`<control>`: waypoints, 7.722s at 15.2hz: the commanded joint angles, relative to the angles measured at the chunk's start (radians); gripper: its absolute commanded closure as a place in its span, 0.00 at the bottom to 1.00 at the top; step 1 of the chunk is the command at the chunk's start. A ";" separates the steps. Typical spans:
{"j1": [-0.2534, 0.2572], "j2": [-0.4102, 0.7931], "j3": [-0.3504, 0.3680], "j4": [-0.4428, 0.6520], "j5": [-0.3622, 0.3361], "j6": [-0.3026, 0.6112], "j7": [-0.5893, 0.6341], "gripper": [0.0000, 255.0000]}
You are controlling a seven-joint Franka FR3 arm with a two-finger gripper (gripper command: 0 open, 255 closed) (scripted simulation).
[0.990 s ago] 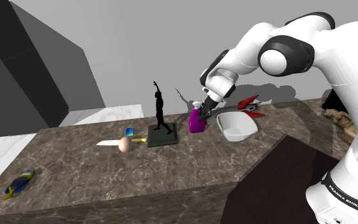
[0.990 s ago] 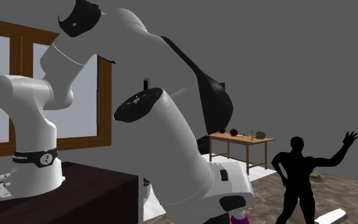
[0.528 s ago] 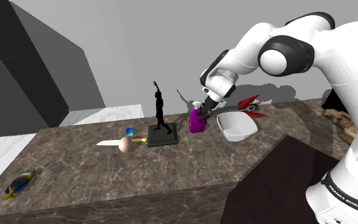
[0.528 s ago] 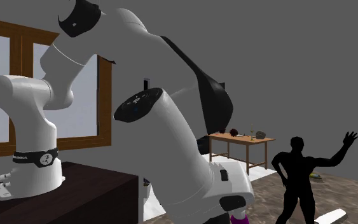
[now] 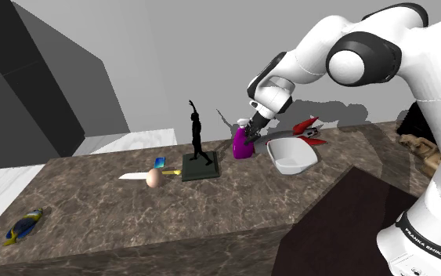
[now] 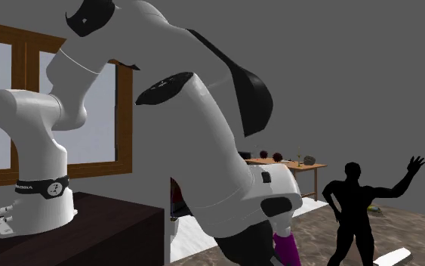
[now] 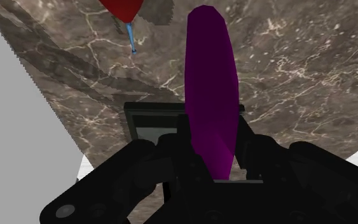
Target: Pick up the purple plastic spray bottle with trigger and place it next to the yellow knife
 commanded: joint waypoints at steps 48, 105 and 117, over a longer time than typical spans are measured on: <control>0.144 -0.427 -0.200 0.021 -0.447 -0.241 0.443 1.00; 0.463 0.214 0.032 0.812 -0.483 -0.046 1.180 1.00; 0.455 0.283 0.069 0.782 -0.441 0.048 1.120 1.00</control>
